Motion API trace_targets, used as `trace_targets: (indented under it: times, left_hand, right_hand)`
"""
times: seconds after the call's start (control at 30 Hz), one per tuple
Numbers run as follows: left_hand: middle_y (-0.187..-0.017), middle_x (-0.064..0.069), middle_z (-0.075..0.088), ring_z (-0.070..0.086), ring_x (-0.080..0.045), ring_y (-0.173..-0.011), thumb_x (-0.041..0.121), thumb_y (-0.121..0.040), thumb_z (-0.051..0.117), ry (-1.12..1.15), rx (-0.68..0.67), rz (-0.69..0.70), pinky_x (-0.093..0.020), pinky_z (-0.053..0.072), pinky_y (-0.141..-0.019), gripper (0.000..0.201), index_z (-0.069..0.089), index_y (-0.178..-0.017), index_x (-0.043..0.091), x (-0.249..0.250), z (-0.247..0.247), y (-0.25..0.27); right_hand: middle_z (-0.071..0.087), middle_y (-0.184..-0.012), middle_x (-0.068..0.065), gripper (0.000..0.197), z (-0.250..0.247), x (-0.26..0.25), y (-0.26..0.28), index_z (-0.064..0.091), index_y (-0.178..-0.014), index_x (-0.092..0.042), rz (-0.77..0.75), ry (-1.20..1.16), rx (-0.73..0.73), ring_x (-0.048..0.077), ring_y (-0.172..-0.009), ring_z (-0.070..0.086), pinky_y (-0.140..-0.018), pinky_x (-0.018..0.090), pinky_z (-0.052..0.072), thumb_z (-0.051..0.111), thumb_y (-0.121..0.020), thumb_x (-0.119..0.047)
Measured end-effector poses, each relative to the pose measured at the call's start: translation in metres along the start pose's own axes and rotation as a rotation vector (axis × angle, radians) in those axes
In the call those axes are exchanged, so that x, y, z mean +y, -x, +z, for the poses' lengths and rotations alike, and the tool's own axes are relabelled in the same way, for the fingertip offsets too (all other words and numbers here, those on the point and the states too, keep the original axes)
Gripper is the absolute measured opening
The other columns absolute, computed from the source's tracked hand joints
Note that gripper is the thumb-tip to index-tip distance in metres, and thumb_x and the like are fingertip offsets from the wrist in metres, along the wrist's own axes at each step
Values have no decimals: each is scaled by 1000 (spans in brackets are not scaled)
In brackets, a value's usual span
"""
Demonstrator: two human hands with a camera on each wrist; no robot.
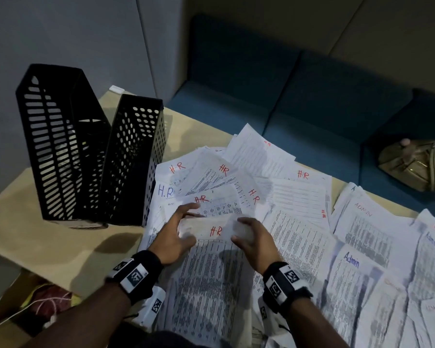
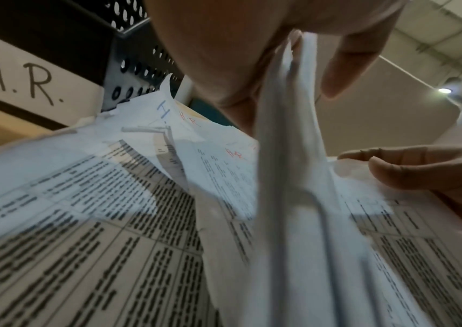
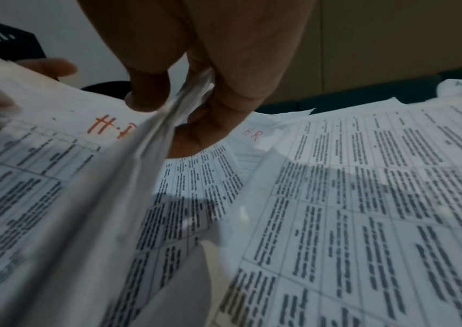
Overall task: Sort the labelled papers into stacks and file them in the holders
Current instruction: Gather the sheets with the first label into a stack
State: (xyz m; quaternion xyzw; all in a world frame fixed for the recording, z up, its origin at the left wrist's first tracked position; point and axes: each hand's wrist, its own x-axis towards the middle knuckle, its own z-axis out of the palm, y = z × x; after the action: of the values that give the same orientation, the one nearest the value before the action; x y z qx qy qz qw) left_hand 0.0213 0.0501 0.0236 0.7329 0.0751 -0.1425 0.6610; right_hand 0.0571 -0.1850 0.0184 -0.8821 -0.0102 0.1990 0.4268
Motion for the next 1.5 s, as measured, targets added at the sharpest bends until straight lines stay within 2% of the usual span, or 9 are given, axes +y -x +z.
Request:
trace_targets:
  times: [0.13,0.37,0.5,0.63,0.77,0.93,1.13,1.33,1.5]
  left_hand:
    - [-113,16,61,54,-6,-118,-4,-72,52,-42,4,0,-28,45,-94,43,60,-89,34,0,-4,0]
    - [-116,7,62,62,-9,-108,1,-84,67,-3,117,12,-33,57,-82,38,51,-78,35,-10,-9,4]
    - [-111,-8,64,68,-28,-91,3,-81,71,78,159,-17,-42,58,-65,39,48,-87,33,-13,-9,7]
    - [-128,-2,56,62,-23,-109,16,-76,79,188,248,-163,-43,56,-86,69,45,-127,45,-19,-12,10]
    - [-111,-5,66,65,-17,-87,49,-48,91,248,173,-397,-26,56,-69,102,46,-131,9,-35,-11,26]
    - [-77,-1,76,69,-25,-74,9,-81,75,214,349,-418,-24,53,-54,13,70,-93,11,-52,-24,32]
    - [-96,-3,71,67,-19,-90,18,-93,59,127,309,-475,-24,53,-65,11,67,-100,15,-67,-50,36]
    - [-103,-8,69,62,-16,-79,13,-94,57,80,290,-527,-28,48,-63,19,63,-110,6,-62,-47,31]
    - [-111,-8,60,59,-23,-94,5,-92,57,205,267,-482,-25,49,-69,35,54,-126,-2,-46,-46,30]
  right_hand:
    - [47,-122,-11,65,-1,-6,-11,47,-133,-29,-48,-10,57,8,-113,46,-97,21,39,78,-76,-25]
    - [48,-118,-11,54,-4,-6,-18,53,-124,-25,-108,85,50,7,-108,47,-98,32,44,77,-76,-33]
    - [54,-118,-10,48,-3,-7,-24,54,-126,-29,-138,127,-33,9,-105,55,-94,29,47,69,-82,-40]
    - [68,-95,-8,5,2,-9,-33,66,-91,-20,-36,-97,50,4,-84,64,-74,21,50,64,-89,-25]
    - [68,-84,1,21,0,-11,-38,64,-83,-19,35,-165,94,15,-73,62,-55,11,43,52,-96,-31]
    - [66,-94,-1,55,7,-6,-43,64,-97,-14,129,-81,123,16,-85,60,-69,23,41,30,-96,-57]
    - [43,-142,13,70,43,7,-42,34,-138,-8,384,70,77,30,-123,51,-102,38,43,71,-83,-28]
    - [65,-83,9,19,50,-8,-42,62,-86,-15,244,289,-43,31,-87,65,-65,26,41,54,-91,-32]
    - [68,-91,10,30,-34,-31,-44,63,-101,-9,24,-42,318,23,-85,63,-70,30,47,57,-84,-33]
